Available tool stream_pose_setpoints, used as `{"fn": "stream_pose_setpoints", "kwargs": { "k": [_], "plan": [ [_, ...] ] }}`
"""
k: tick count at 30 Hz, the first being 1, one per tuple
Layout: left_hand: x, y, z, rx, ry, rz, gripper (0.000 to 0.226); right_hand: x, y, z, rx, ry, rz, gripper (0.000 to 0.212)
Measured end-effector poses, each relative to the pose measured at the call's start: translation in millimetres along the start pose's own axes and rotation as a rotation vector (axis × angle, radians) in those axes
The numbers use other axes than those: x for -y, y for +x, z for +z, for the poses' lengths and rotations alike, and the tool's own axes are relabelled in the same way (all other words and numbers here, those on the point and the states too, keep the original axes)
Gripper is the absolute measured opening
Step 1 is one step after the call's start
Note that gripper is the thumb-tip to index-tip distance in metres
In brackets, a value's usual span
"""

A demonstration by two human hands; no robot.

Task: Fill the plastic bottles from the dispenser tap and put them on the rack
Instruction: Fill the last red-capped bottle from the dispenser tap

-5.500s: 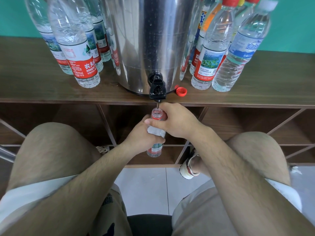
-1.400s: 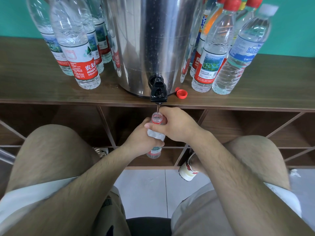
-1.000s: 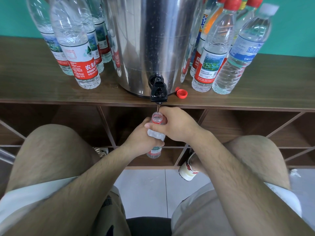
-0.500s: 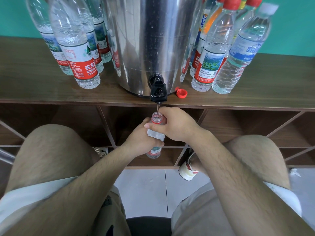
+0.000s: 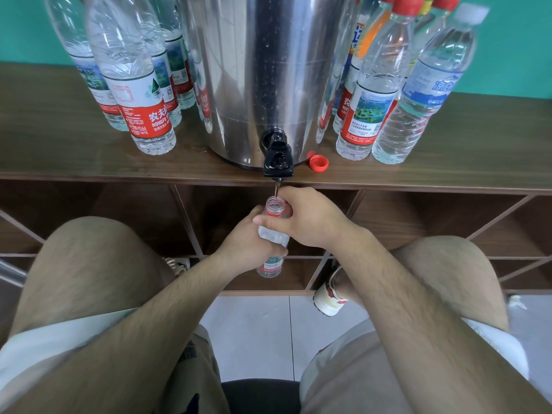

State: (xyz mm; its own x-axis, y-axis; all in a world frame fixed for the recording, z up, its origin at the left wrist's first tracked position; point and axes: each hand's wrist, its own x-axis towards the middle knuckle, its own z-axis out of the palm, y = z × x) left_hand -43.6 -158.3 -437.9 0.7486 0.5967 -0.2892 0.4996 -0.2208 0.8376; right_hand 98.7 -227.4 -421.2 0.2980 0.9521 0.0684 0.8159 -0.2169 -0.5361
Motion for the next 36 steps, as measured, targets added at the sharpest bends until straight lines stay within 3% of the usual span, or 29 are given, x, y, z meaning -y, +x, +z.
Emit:
{"fn": "stream_pose_setpoints", "kwargs": {
  "k": [36],
  "plan": [
    [3.3, 0.7, 2.2, -0.021, -0.032, 0.007, 0.082, 4.7, -0.6, -1.4, 0.010, 0.030, 0.036, 0.046]
  ]
}}
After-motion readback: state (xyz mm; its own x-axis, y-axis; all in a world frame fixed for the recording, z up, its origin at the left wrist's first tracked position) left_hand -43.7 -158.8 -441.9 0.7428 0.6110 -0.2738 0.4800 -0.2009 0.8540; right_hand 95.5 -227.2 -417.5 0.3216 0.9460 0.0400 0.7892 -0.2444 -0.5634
